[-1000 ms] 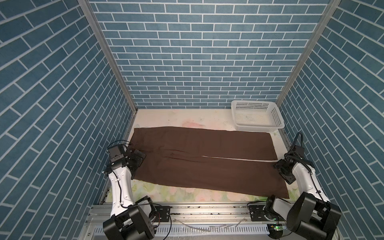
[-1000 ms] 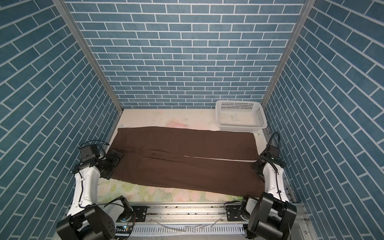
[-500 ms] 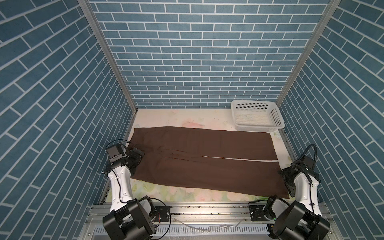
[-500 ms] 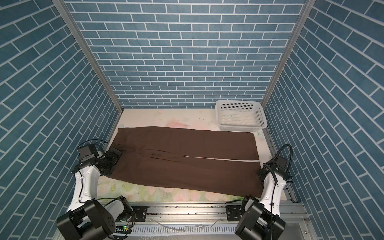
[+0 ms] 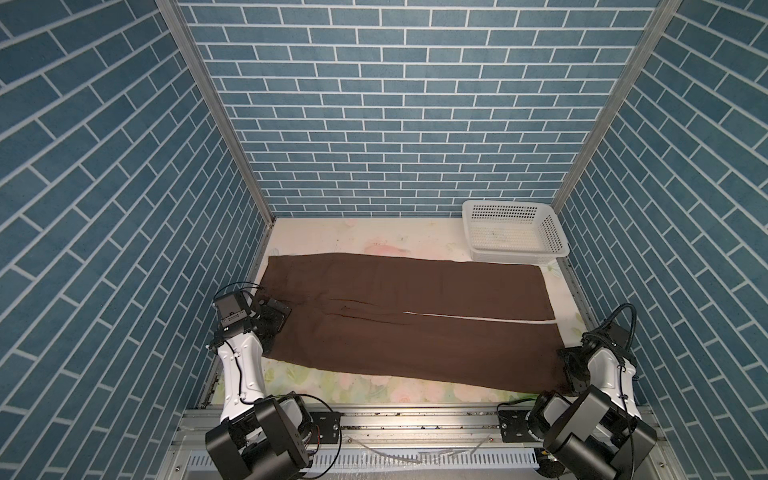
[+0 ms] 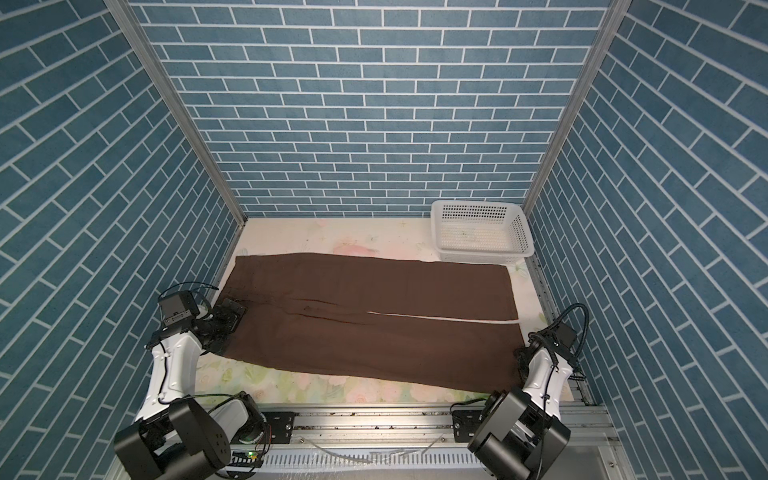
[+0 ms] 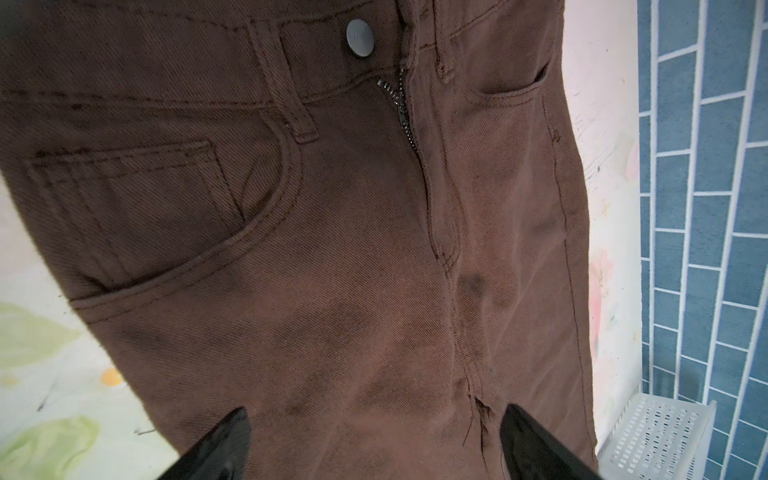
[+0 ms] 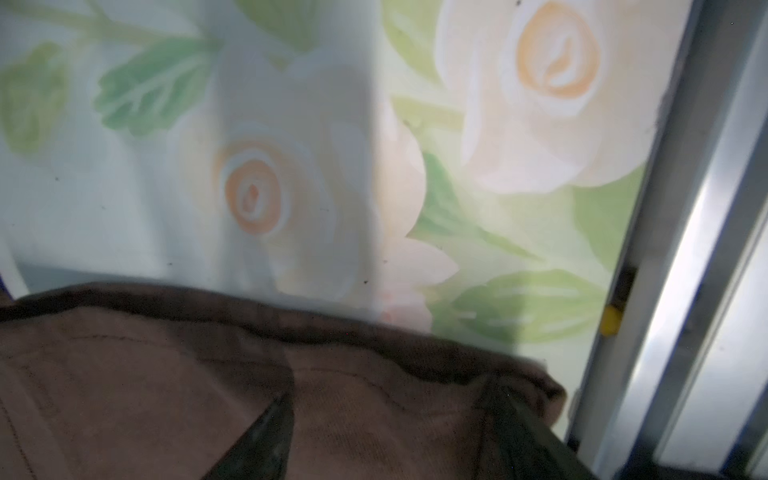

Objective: Fold and stack the trousers
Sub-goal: 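Hold the waist corner and hem corner, pulling the trousers taut with both grippers, then lift the trousers' edge nearest the robot with both grippers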

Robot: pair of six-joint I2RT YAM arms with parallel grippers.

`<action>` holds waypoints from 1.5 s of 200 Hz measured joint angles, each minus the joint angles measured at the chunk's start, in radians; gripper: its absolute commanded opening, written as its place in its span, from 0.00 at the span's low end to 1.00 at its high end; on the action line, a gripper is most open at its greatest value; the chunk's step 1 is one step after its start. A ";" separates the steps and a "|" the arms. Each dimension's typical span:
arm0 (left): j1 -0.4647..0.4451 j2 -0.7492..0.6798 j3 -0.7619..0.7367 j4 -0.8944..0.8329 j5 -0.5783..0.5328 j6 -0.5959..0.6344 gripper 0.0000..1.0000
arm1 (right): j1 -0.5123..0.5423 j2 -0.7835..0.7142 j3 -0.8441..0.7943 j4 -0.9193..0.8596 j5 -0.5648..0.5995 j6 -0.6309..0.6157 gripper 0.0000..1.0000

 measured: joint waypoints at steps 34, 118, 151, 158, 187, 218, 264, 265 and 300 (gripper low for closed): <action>0.001 -0.001 0.000 -0.001 -0.002 0.000 0.96 | -0.006 -0.014 -0.005 0.028 -0.027 0.003 0.92; 0.002 0.002 -0.028 0.006 -0.006 0.000 0.96 | -0.113 -0.088 -0.004 -0.076 0.003 0.002 0.98; 0.002 0.011 -0.028 0.008 -0.003 0.001 0.96 | -0.117 -0.088 -0.022 -0.068 0.000 0.002 0.80; 0.003 0.013 -0.028 0.009 -0.003 0.001 0.96 | -0.117 -0.088 -0.029 -0.067 0.003 0.003 0.71; 0.003 0.016 -0.028 0.019 -0.002 0.001 0.96 | -0.126 -0.089 -0.048 -0.081 0.044 0.004 0.34; 0.006 0.019 -0.028 0.026 -0.001 0.005 0.96 | -0.131 -0.090 -0.057 -0.052 0.026 -0.008 0.00; 0.020 0.019 -0.028 0.018 -0.005 0.018 0.95 | -0.129 -0.090 -0.058 0.027 -0.078 -0.010 0.00; 0.020 0.019 -0.028 0.017 -0.006 0.018 0.95 | -0.129 -0.091 -0.058 0.028 -0.079 -0.010 0.00; 0.055 0.003 -0.028 -0.016 -0.049 0.025 0.94 | -0.128 -0.170 -0.056 0.023 -0.106 -0.016 0.00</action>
